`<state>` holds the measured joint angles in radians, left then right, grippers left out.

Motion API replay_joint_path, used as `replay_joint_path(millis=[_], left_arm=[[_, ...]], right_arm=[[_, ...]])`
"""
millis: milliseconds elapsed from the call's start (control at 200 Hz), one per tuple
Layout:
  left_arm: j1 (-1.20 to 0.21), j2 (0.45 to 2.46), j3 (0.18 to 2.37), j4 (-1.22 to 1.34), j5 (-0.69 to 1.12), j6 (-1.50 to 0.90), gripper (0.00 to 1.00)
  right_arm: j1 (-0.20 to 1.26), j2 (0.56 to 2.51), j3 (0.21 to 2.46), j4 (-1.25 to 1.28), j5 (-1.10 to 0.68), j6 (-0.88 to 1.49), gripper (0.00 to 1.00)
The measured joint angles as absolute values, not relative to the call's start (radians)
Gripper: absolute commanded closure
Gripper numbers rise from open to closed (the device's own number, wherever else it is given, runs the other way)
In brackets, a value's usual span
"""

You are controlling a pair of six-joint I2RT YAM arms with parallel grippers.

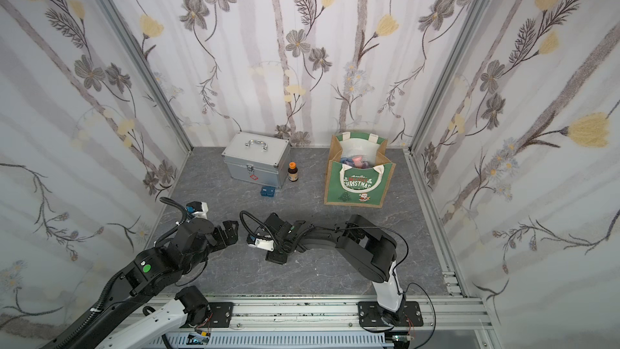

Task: Put the hourglass into the canvas bag
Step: Pick up the hourglass from the center of the board.

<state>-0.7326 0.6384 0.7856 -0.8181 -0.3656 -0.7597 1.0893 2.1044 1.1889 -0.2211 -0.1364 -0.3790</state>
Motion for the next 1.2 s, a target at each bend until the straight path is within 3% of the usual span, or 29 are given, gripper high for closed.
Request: replay_joint_path(millis=[250, 595, 1199], left_arm=[[-0.732, 0.641, 0.785, -0.818, -0.366, -0.759, 0.0], [-0.732, 0.644, 0.793, -0.812, -0.366, -0.759, 0.0], [-0.731, 0.806, 0.917, -0.699, -0.314, -0.655, 0.0]], right_arm=[[1.087, 2.102, 1.184, -0.205, -0.129, -0.386, 0.58], [1.044, 2.016, 1.142, -0.179, -0.179, -0.336, 0.63], [0.798, 1.655, 1.186, -0.117, -0.267, -0.046, 0.69]])
